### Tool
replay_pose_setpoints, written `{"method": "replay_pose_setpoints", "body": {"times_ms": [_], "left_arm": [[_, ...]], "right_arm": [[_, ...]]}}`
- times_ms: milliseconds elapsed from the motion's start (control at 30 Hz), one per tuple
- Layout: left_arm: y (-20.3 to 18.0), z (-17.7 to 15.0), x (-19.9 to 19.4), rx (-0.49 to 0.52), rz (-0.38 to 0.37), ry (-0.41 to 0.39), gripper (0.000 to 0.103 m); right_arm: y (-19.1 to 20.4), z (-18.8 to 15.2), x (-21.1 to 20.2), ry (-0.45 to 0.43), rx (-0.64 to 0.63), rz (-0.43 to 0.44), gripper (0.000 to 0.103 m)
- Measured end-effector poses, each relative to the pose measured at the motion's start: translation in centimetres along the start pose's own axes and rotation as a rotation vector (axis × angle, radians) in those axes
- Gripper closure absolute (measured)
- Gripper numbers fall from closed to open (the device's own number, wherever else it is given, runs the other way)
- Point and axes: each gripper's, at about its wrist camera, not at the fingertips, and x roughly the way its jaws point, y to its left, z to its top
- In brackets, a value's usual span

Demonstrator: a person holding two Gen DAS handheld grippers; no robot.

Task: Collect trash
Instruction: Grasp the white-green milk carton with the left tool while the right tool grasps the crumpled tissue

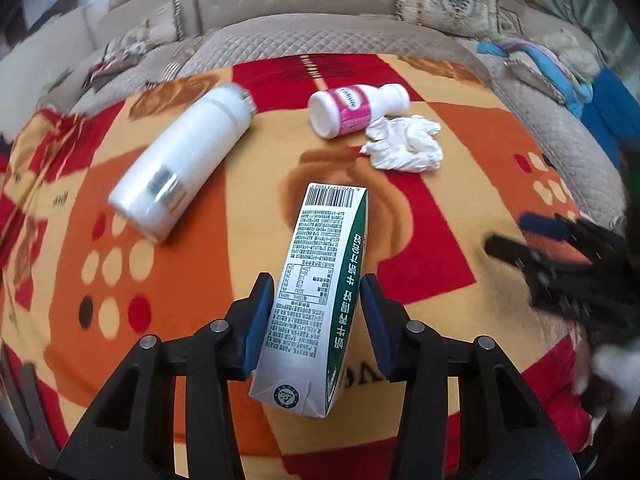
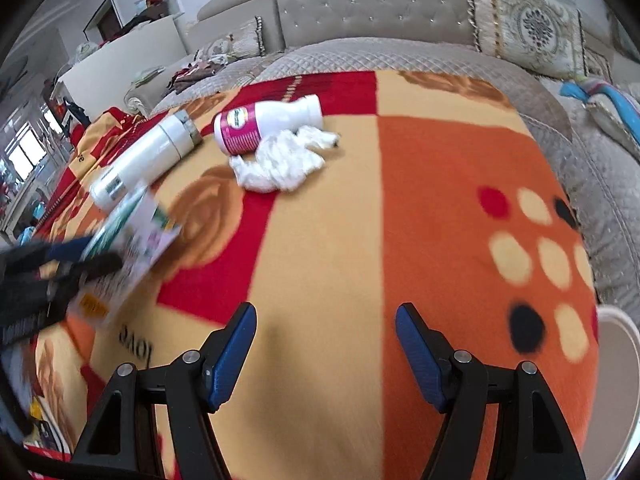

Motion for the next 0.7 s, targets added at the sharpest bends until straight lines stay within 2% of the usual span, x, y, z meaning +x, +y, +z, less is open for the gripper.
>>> {"method": "replay_pose_setpoints", "body": {"times_ms": [200,333,600,633,700], "left_arm": [[0.9,-0.2,0.7,-0.092,-0.011,-0.013,0.060],[0.8,0.3,1.4,-0.104,-0.028,-0.003,0.059],[0.5,0.1,2.9,-0.121,-0.036,0.017,0.059],[0.6,0.1,3.1,-0.124,-0.036,0.021,0.060],[0.8,0.0,3.3,-0.133,-0.050,0.025,0.063]], "right_arm": [[1.5,3.7,2.8,-0.023,-0.037,-0.006,0.033],[2.5,6.0,3.8,-0.043,-0.070,-0.007,0.027],[3.4,9.0,7.2,-0.004,-0.102,-0.034,0.027],[3.5,9.0,7.5,-0.004,-0.108,-0.042,0.030],[3.4,8.8,7.6,0.000,-0.107,-0.018,0.061]]}}
